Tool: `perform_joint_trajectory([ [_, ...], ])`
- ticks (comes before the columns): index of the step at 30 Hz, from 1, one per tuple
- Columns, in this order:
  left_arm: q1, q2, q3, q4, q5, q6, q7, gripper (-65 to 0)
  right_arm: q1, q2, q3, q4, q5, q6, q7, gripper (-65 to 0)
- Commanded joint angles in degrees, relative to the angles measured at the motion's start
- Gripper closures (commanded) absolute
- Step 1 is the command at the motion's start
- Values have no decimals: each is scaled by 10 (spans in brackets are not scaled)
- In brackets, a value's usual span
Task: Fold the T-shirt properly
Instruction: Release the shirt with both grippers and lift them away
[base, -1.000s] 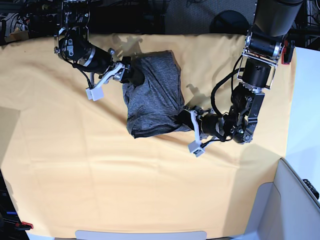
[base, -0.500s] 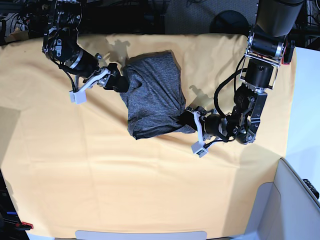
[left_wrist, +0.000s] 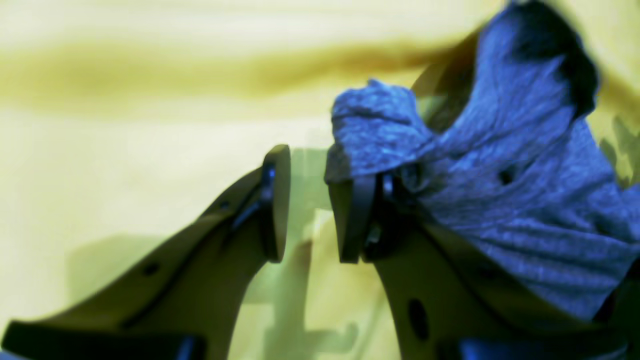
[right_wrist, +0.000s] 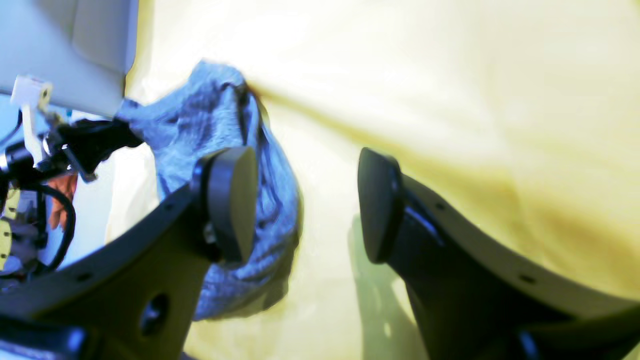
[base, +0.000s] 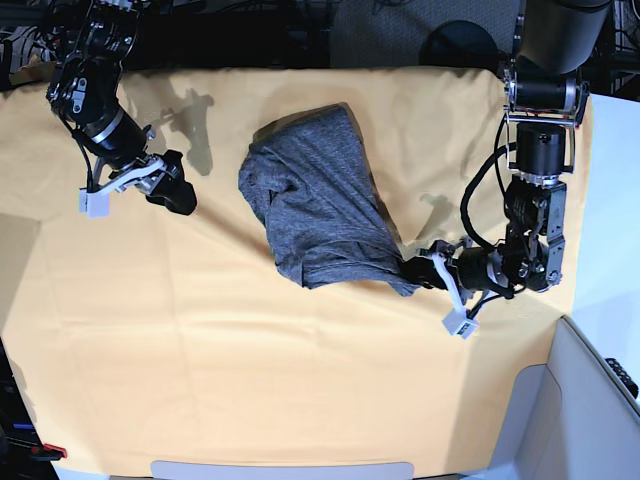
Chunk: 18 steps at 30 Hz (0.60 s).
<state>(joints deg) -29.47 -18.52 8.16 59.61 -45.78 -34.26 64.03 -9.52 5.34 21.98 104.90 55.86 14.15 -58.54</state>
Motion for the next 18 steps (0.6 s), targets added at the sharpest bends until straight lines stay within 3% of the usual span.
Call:
perform_joint_trajectory([
  [1, -13, -11, -19, 33, -10, -2, 2, -159, 17, 2, 0, 9, 7, 7, 11, -327],
  [9, 80, 4, -41, 208, -8, -2, 59, -159, 49, -14, -54, 9, -45, 7, 10, -326],
  [18, 119, 49, -38, 253, -8, -2, 94, -158, 32, -20, -58, 14, -40, 7, 7, -326],
])
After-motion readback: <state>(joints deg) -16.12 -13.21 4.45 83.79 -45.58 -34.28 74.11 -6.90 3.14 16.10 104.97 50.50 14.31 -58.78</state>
